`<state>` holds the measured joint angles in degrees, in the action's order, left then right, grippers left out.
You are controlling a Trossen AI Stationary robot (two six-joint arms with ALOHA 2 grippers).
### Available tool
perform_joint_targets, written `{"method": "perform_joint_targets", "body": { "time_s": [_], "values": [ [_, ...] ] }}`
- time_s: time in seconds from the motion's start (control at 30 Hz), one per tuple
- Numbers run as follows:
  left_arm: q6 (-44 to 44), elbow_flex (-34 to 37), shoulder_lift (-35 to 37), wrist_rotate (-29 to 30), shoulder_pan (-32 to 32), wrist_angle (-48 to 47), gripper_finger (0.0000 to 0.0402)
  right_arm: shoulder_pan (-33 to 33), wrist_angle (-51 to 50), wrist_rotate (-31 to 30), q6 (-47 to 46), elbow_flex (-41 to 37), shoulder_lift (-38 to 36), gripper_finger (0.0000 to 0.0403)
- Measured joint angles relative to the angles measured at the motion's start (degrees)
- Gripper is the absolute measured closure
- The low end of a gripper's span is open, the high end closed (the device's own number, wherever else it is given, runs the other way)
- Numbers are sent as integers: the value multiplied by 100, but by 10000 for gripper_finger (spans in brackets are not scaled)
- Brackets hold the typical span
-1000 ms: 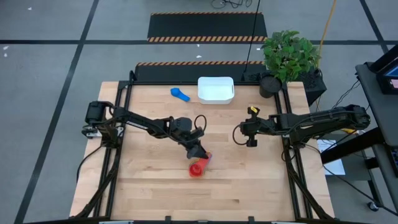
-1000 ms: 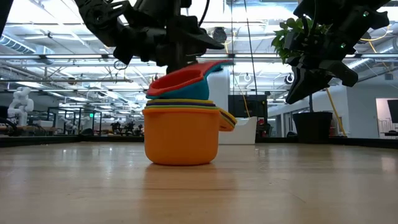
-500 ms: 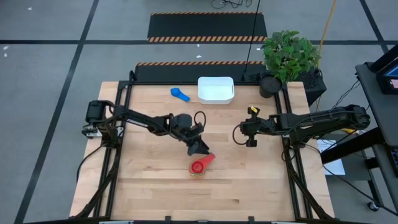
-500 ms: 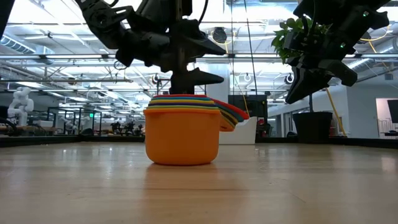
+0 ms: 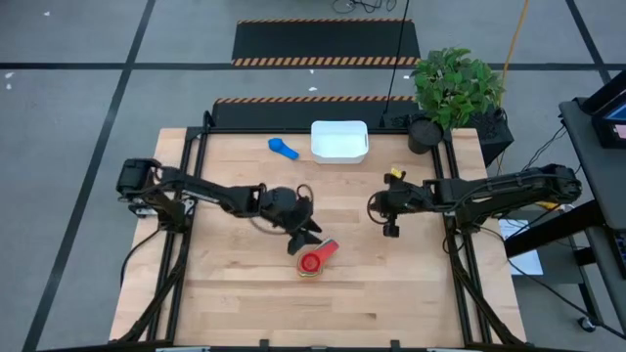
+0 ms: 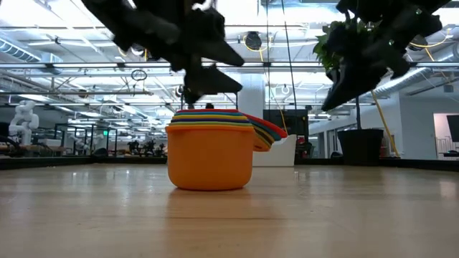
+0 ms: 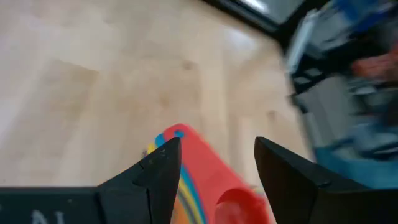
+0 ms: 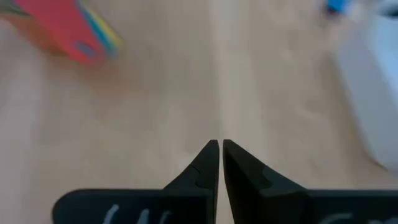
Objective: Nest measuring cups in basket
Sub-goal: Stack the stacked measuring cups into the stacked measuring cups
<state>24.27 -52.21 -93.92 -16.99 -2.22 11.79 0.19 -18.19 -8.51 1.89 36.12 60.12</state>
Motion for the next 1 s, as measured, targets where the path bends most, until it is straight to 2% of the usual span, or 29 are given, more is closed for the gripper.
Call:
{"method": "perform_joint_targets", "body": {
  "time_s": [0.17, 0.3, 0.5, 0.57, 0.7, 0.77, 0.87, 1.0],
  "values": [
    [-342, -2, 242, 1632, -772, -744, 195, 333, 812, 684, -73, 0, 396, 384],
    [-160, -2, 238, 2372, -1433, -981, 195, 696, 1549, 1038, 50, 0, 945, 363],
    [316, -2, 218, 3234, -2353, -1324, 195, 1021, 2806, 2400, 76, 0, 1535, 336],
    [379, -2, 218, 3295, -2608, -1324, 195, 1074, 3085, 2527, 1, 0, 1722, 337],
    [430, -2, 145, 3296, -2985, -1135, 195, 1094, 3641, 2325, -79, 2, 2363, 352],
    [349, 2, 130, 3056, -3139, -951, 195, 1095, 3995, 2325, -80, 2, 2719, 362],
    [214, -20, -38, 2451, -3279, -239, 195, 1101, 4357, 2341, -83, 40, 3063, 374],
    [-240, -15, -510, 2385, -3399, 742, 195, 1095, 4331, 2314, -161, 219, 3325, 385]
  ]
}}
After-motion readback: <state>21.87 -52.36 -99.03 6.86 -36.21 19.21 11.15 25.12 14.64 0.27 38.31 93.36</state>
